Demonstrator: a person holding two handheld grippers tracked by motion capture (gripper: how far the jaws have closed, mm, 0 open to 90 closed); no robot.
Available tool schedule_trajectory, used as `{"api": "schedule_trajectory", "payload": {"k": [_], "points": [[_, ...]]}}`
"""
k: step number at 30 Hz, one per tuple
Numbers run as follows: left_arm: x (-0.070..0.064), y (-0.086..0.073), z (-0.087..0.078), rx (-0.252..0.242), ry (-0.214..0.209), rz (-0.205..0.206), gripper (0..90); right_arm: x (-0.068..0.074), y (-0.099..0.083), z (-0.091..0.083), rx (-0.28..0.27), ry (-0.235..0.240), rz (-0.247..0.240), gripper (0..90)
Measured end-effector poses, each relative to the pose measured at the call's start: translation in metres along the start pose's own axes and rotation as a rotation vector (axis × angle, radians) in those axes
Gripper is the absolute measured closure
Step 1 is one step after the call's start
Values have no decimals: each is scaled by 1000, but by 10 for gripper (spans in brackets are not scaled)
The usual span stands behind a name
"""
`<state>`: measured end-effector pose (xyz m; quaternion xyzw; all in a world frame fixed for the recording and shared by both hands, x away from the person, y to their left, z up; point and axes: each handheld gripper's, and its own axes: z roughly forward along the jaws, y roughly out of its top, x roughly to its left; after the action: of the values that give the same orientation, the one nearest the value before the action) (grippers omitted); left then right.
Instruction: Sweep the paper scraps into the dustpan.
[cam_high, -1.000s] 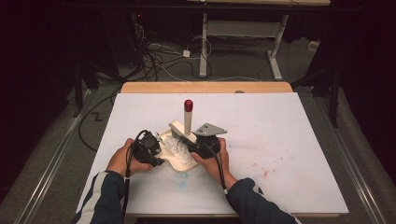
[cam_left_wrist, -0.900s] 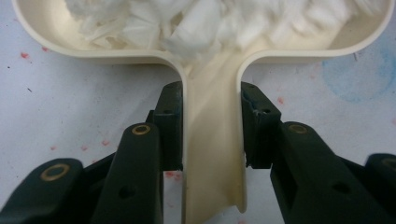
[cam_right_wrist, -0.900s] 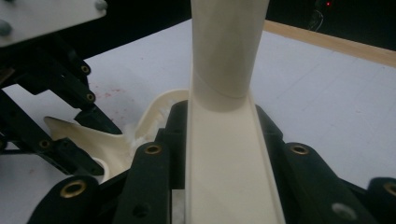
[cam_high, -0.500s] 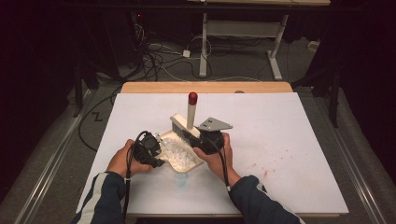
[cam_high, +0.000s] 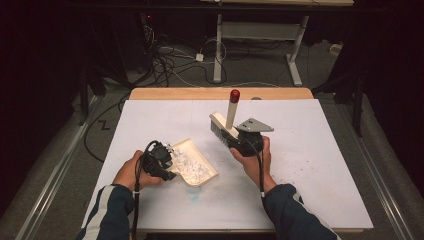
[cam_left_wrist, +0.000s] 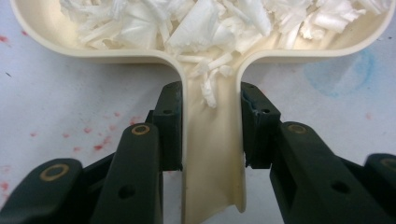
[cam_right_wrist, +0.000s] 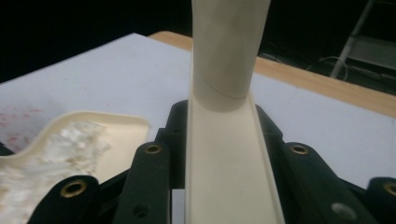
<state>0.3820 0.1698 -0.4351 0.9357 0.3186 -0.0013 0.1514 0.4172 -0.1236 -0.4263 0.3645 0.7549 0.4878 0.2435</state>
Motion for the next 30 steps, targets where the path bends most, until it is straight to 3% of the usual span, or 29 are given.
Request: {"api": "schedule_trajectory", "payload": {"k": [6,10,16,25,30], "points": [[0,-1,0,5,-9,-5,630,1,-17,13,62,-19,-28,683],[-1,0,0,30,14,20,630,12,-21,16,63,16,-72,683],[-2,1,3,44,16,21,630,39,-25,17,62,85,-98,682],[-2,2,6,53,16,24,630,68,-22,12,45,221,-59,682],[-2,3,6,56,17,28,630,77,-16,5,34,250,-90,682]]}}
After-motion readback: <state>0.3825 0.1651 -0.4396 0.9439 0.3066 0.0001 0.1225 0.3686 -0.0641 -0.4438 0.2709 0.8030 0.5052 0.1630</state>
